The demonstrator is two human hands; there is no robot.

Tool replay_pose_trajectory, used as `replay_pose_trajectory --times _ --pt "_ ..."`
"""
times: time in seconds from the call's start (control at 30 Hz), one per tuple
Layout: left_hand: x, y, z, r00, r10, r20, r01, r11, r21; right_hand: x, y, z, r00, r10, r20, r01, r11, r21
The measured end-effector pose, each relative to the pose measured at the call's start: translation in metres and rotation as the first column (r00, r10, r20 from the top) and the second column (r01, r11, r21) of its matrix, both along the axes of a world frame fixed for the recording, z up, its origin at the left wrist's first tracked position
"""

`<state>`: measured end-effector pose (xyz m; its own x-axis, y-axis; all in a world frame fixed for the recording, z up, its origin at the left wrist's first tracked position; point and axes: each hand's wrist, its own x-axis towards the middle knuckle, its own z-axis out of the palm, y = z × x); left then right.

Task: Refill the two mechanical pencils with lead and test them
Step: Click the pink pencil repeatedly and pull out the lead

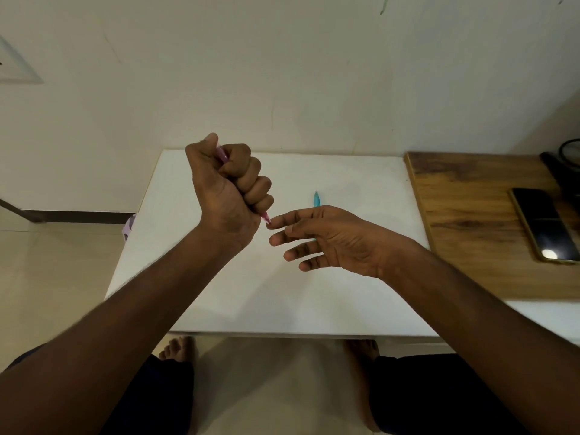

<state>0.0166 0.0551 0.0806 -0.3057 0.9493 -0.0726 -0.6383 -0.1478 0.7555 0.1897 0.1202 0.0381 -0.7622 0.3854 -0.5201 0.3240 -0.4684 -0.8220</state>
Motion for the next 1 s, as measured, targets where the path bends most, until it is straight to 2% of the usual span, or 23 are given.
replay_pose_trajectory --times 0.2,0.37,0.57,0.67,0.8,1.0 --pt "-0.006 0.001 -0.004 0.991 0.019 0.133 -0.017 1.0 -0.014 0.0 0.0 -0.001 1.0 0.006 -0.001 -0.006 1.0 0.009" --pt "-0.011 0.004 -0.007 0.983 0.042 0.177 -0.036 0.999 -0.038 -0.001 -0.002 0.0 1.0 0.01 -0.011 -0.01 1.0 0.03" --pt "-0.012 0.005 -0.014 0.938 0.009 0.348 0.008 0.999 -0.048 -0.002 -0.003 0.003 1.0 -0.023 -0.01 0.024 0.998 0.061" --pt "-0.012 0.006 -0.014 0.937 0.005 0.35 0.013 0.999 -0.051 -0.001 -0.003 0.003 0.999 -0.034 -0.004 0.034 0.998 0.061" --pt "-0.015 0.007 -0.009 0.964 0.03 0.265 -0.02 0.999 -0.04 -0.001 -0.004 0.003 0.999 -0.049 0.011 0.048 0.997 0.063" --pt "-0.01 0.006 -0.014 0.95 -0.001 0.312 0.013 0.999 -0.037 -0.003 -0.006 0.005 0.998 -0.049 0.036 0.045 0.995 0.091"
